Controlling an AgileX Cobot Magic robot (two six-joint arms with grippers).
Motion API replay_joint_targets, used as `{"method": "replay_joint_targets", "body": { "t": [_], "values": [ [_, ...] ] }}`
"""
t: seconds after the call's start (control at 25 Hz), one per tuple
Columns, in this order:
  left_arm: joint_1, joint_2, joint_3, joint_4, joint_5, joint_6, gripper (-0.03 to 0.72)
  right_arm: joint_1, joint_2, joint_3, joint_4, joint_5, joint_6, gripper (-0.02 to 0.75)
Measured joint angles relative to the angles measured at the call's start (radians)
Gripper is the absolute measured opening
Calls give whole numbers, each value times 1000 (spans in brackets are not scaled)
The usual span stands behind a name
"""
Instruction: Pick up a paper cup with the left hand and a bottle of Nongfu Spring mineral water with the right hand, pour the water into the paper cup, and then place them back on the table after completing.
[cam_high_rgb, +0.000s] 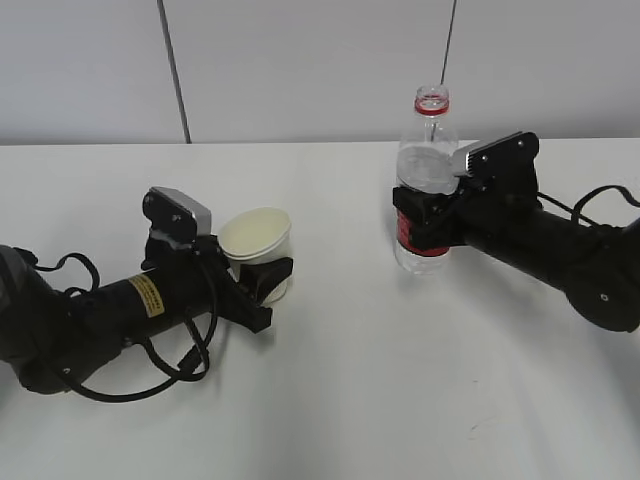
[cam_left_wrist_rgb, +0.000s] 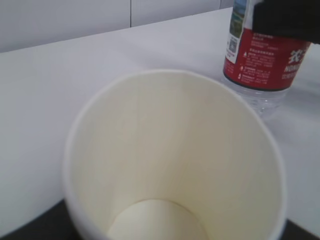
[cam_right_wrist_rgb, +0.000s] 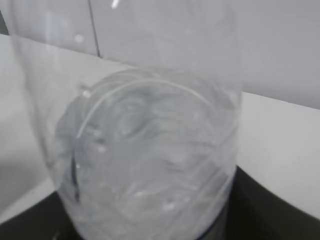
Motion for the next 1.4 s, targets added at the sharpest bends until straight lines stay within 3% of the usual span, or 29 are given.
{"method": "replay_joint_targets", "body": {
  "t": [0.76, 0.92, 1.4],
  "values": [
    [0, -36, -6, 84, 1, -102, 383, 0, -59, -60, -87, 205, -113, 413],
    [-2, -36, -54, 148, 2, -137, 383, 0, -72, -78, -128, 262, -128, 413],
    [-81, -36, -130, 189, 27, -143, 383, 0, -74, -105, -181, 306, -291, 412]
  ]
}}
